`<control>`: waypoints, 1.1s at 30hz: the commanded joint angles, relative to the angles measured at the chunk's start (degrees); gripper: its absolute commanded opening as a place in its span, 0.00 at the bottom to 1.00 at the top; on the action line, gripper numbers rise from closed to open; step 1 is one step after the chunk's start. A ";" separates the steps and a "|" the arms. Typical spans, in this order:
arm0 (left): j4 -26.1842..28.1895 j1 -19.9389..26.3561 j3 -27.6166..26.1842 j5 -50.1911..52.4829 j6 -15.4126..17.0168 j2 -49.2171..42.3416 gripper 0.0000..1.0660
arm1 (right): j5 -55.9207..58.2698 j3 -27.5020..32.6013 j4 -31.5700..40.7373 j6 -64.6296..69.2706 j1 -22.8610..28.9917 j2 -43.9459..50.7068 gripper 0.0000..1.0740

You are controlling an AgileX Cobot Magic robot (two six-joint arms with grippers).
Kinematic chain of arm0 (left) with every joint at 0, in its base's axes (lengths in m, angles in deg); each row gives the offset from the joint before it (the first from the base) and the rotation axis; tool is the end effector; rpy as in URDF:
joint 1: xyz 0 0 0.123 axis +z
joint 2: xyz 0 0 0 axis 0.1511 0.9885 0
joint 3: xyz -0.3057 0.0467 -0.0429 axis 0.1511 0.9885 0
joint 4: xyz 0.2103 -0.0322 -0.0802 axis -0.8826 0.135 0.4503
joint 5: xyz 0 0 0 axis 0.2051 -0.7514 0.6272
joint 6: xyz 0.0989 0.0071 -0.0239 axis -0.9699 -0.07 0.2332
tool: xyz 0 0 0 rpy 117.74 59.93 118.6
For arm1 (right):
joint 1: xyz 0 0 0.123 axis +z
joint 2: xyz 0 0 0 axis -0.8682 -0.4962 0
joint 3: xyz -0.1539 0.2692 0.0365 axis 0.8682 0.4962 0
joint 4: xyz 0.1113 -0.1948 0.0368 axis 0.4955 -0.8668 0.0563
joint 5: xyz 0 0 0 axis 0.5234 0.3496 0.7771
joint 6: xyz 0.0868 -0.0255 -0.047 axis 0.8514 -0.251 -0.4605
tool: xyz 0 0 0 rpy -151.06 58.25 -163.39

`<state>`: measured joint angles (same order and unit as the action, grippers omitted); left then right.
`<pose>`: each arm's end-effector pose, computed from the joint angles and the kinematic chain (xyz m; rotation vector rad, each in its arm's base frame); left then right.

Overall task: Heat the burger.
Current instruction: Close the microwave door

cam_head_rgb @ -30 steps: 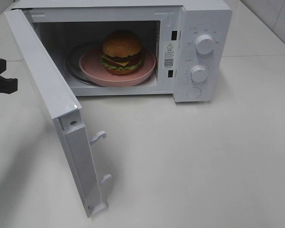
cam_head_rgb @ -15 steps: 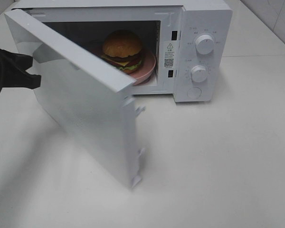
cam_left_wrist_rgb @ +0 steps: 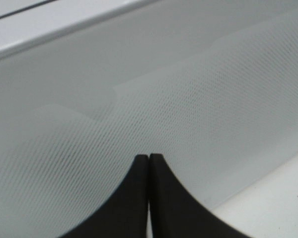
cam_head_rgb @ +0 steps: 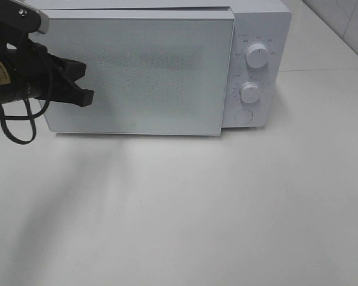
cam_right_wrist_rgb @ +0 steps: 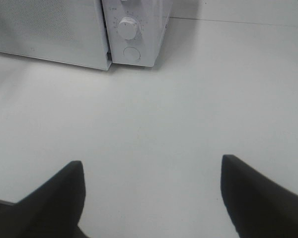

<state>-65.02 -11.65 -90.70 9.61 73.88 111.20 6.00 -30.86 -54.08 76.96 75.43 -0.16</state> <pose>0.3101 -0.1325 0.2406 0.6391 1.8373 -0.2575 -0.0403 -0.0157 0.2647 -0.2762 1.9748 0.1002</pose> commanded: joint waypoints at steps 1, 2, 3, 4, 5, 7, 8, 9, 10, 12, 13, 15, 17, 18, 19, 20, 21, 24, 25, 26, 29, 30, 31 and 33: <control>0.00 -1.89 -2.69 0.74 0.52 1.49 0.00 | -0.92 0.06 0.17 -0.34 -0.17 1.55 0.67; 0.00 -1.89 -2.69 0.74 0.52 1.49 0.00 | -0.92 0.06 0.17 -0.34 -0.17 1.55 0.67; 0.00 -2.98 -4.24 0.74 0.52 2.75 0.00 | -0.92 0.06 0.17 -0.34 -0.17 1.55 0.67; 0.00 -2.98 -4.24 0.74 0.52 2.75 0.00 | -0.92 0.06 0.17 -0.34 -0.17 1.55 0.67; 0.00 -4.01 -6.07 0.74 0.52 4.07 0.00 | -0.92 0.06 0.17 -0.34 -0.17 1.55 0.67; 0.00 -4.93 -7.96 0.74 0.52 5.33 0.00 | -0.92 0.06 0.17 -0.34 -0.17 1.55 0.67; 0.00 -4.93 -7.96 0.74 0.52 5.33 0.00 | -0.92 0.06 0.17 -0.34 -0.17 1.55 0.67; 0.00 -5.67 -9.74 0.74 0.52 6.53 0.00 | -0.92 0.06 0.17 -0.34 -0.17 1.55 0.67; 0.00 -5.67 -9.74 0.74 0.52 6.53 0.00 | -0.92 0.06 0.17 -0.34 -0.17 1.55 0.67; 0.00 -6.42 -11.46 0.74 0.52 7.85 0.00 | -0.92 0.06 0.17 -0.34 -0.17 1.55 0.67; 0.00 -7.10 -13.18 0.74 0.52 8.88 0.00 | -0.92 0.06 0.17 -0.34 -0.17 1.55 0.67; 0.00 -7.73 -14.84 0.74 0.52 9.97 0.00 | -0.92 0.06 0.17 -0.34 -0.17 1.55 0.67; 0.00 -8.31 -16.33 0.74 0.52 11.12 0.00 | -0.92 0.06 0.17 -0.34 -0.17 1.55 0.67; 0.00 -8.59 -16.84 0.74 0.52 11.63 0.00 | -0.92 0.06 0.17 -0.34 -0.17 1.55 0.67; 0.00 -8.59 -16.84 0.74 0.52 11.63 0.00 | -0.92 0.06 0.17 -0.34 -0.17 1.55 0.67; 0.00 -9.45 -18.79 0.57 0.52 13.01 0.00 | -0.92 0.06 0.00 -0.06 -0.17 1.55 0.67; 0.00 -9.45 -18.79 0.57 0.52 13.01 0.00 | -0.92 0.06 0.00 -0.06 -0.17 1.55 0.67; 0.00 -10.66 -22.46 0.06 0.52 15.13 0.00 | -0.92 0.06 -0.06 0.00 -0.17 1.55 0.67; 0.00 -11.29 -24.41 -0.80 0.52 16.21 0.00 | -0.92 0.06 -0.06 0.00 -0.17 1.55 0.67; 0.00 -11.29 -24.41 -0.80 0.52 16.21 0.00 | -0.92 0.06 -0.06 0.00 -0.17 1.55 0.67; 0.00 -12.20 -28.25 -3.78 0.52 18.05 0.00 | -0.92 0.06 -0.06 0.06 -0.17 1.55 0.67; 0.00 -12.20 -28.25 -3.78 0.52 18.05 0.00 | -0.92 0.06 -0.06 0.06 -0.17 1.55 0.67; 0.00 -12.32 -30.19 -5.39 0.52 18.85 0.00 | -0.92 0.06 -0.06 0.06 -0.17 1.55 0.67; 0.00 -12.78 -31.46 -6.47 0.52 19.54 0.00 | -0.92 0.06 -0.06 0.06 -0.17 1.55 0.67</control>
<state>-67.48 -25.97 -118.95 3.88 74.34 129.42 6.00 -30.86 -54.14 76.96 75.43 -0.16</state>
